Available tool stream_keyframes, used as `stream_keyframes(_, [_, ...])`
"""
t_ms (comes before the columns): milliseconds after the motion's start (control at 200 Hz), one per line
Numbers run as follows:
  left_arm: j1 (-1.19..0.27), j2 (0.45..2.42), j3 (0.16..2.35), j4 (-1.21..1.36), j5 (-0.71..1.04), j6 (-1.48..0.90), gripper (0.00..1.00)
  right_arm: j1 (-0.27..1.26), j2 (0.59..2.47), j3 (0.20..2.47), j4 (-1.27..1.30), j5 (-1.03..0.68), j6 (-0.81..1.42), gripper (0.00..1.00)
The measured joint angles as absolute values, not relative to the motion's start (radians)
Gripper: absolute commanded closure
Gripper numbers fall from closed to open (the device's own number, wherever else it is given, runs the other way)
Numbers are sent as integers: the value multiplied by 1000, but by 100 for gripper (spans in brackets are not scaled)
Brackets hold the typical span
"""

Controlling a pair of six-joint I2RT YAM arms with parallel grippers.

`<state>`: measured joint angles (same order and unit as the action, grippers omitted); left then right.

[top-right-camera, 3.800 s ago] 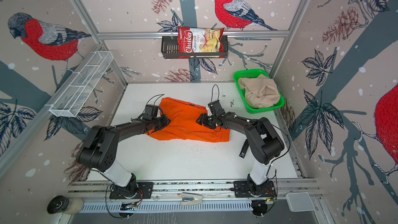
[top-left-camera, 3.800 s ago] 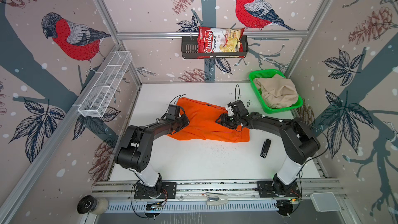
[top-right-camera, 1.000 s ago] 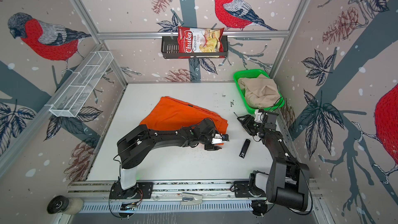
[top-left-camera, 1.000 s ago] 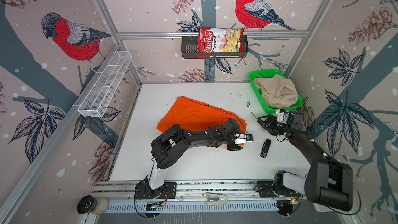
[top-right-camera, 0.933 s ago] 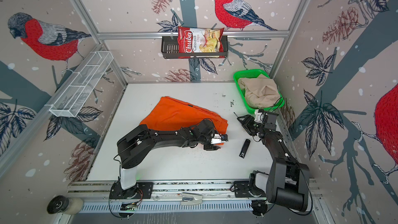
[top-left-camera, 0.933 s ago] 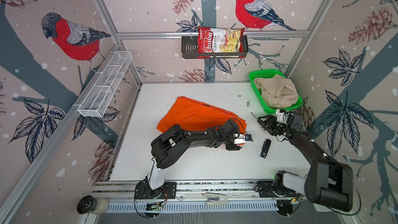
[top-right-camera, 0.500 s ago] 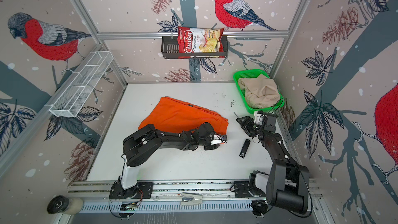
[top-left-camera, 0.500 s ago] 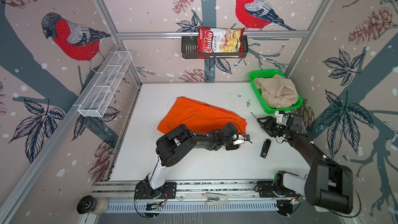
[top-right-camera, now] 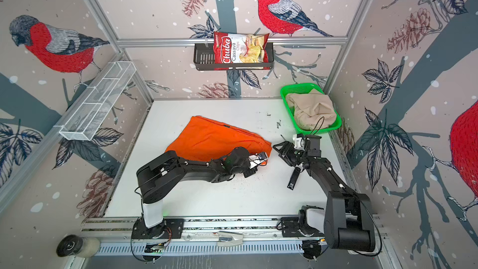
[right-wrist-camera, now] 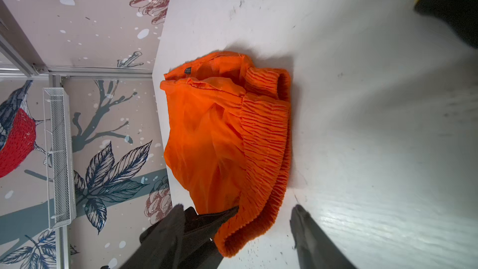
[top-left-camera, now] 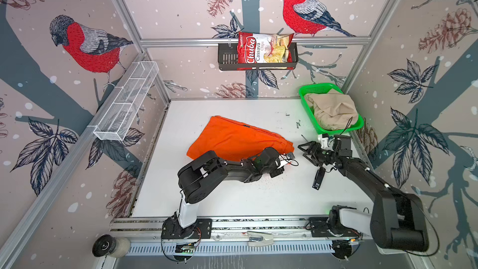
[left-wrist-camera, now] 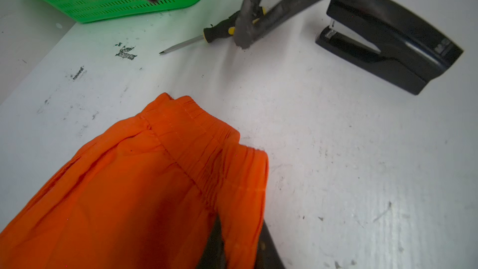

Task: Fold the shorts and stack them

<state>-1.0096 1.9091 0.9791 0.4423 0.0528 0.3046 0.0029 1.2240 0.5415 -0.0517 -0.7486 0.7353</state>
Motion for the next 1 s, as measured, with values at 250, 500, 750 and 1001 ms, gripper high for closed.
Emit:
stream_keyframes(250, [-980, 1880, 951, 497, 77, 236, 95, 84, 1226, 535, 16, -731, 828, 31])
stream_keyframes(500, [-963, 1869, 913, 561, 103, 206, 96, 116, 1228, 503, 82, -728, 923, 26])
stream_keyframes(750, [-955, 1863, 897, 599, 106, 187, 96, 153, 1229, 476, 135, -727, 1000, 25])
stream_keyframes(1001, [-950, 1861, 896, 603, 112, 184, 96, 172, 1259, 463, 181, -720, 1083, 23])
